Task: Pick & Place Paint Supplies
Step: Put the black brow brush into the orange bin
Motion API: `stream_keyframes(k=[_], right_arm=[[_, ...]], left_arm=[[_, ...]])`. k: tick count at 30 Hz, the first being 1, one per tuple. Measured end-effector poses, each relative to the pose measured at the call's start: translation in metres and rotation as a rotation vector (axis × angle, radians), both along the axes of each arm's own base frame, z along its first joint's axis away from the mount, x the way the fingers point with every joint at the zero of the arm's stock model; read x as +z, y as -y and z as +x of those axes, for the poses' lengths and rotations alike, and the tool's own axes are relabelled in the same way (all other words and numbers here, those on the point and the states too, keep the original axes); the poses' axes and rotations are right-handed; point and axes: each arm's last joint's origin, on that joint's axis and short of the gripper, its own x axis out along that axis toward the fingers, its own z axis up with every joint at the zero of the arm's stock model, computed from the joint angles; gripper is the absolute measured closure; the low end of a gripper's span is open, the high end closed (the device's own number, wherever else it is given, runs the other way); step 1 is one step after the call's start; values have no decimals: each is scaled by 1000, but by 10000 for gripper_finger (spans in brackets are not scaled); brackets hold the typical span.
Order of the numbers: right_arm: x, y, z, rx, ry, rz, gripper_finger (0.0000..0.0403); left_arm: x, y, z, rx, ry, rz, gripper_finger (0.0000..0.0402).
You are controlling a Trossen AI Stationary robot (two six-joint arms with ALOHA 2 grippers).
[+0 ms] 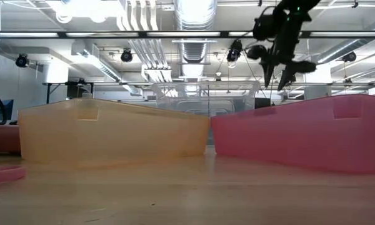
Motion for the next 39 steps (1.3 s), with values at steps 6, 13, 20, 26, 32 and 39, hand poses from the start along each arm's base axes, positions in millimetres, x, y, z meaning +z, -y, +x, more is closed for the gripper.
stream_keyframes(k=[6,13,20,26,32,39], right_arm=[[-24,22,-4,-239,133,73,225],[-44,19,-13,-539,195,176,225],[-68,-10,-14,-811,349,275,225],[-87,-42,-11,-1067,465,264,225],[-94,-63,-6,-1214,474,184,225],[-107,-67,2,-1236,398,168,225]], left_arm=[[1,1,2,3,22,-16,281],[-2,3,8,3,11,-12,281],[-9,7,19,-12,-15,-9,281],[-11,10,25,-22,-13,-13,281],[-11,10,25,-33,-8,-19,281],[-11,10,25,-33,-7,-21,281]])
